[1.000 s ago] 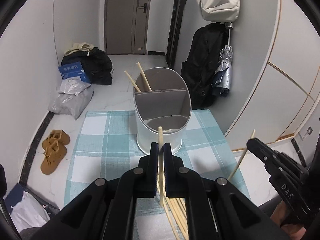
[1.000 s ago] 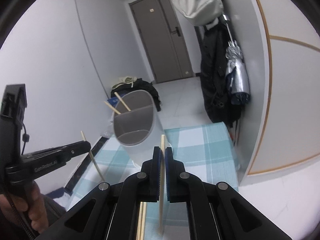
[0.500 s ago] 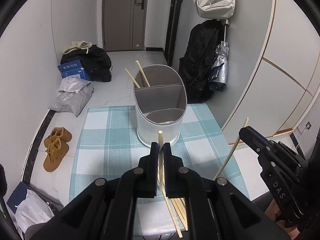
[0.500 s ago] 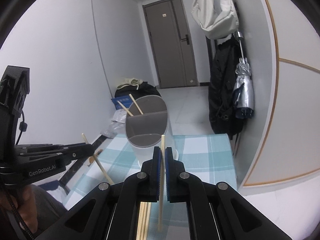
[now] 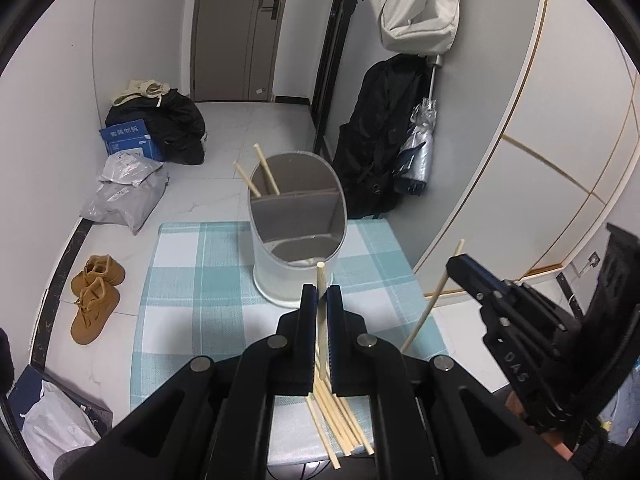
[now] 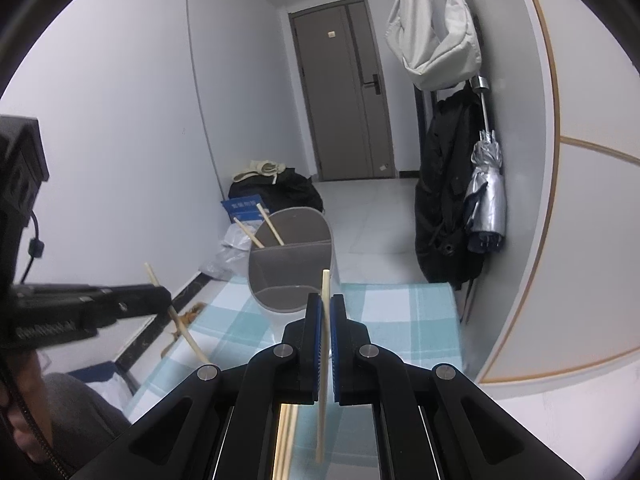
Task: Organize utensils
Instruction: 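Raise the held chopsticks with both tools up over the white holder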
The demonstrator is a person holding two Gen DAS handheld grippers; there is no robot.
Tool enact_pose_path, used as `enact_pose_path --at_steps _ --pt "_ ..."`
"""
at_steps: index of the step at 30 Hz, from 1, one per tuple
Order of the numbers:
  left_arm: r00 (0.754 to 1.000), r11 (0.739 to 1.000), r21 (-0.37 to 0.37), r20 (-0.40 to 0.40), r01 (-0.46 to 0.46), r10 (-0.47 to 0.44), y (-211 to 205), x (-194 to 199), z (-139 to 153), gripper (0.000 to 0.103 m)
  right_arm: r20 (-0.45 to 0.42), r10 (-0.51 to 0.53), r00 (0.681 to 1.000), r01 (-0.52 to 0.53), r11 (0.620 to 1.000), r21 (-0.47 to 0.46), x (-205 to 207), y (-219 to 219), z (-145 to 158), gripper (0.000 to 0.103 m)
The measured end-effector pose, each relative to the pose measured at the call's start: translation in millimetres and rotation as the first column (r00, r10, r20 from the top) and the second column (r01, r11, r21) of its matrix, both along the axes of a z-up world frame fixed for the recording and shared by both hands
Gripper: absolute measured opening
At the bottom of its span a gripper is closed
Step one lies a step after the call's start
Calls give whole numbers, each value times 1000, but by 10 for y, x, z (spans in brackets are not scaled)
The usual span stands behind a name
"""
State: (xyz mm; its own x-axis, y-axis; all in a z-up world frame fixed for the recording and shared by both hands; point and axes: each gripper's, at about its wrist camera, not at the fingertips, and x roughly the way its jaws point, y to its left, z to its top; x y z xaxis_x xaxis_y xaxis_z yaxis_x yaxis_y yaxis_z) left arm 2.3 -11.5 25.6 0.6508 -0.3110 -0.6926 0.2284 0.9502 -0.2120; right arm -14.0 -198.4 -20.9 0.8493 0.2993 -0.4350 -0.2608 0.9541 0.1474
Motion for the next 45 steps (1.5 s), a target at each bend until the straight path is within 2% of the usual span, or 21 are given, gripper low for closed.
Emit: enact_pose_path --at_steps 6,18,30,36,45 --pt "1000 1000 -11 3 20 -20 -34 85 156 1 11 4 1000 -4 1000 10 99 0 143 3" --pt "999 997 -67 21 43 -41 22 439 663 1 88 48 995 -51 998 31 403 117 733 3" --pt "998 993 -111 54 30 -24 150 991 1090 1 169 95 981 -100 995 22 1026 295 1336 3" --pt "998 996 -90 65 9 -3 209 1272 1037 1 188 121 975 -123 992 -1 1395 450 1411 3" --pt "1000 996 -86 -13 -21 20 358 1683 658 1 140 153 978 -151 988 -24 1897 545 1088 3"
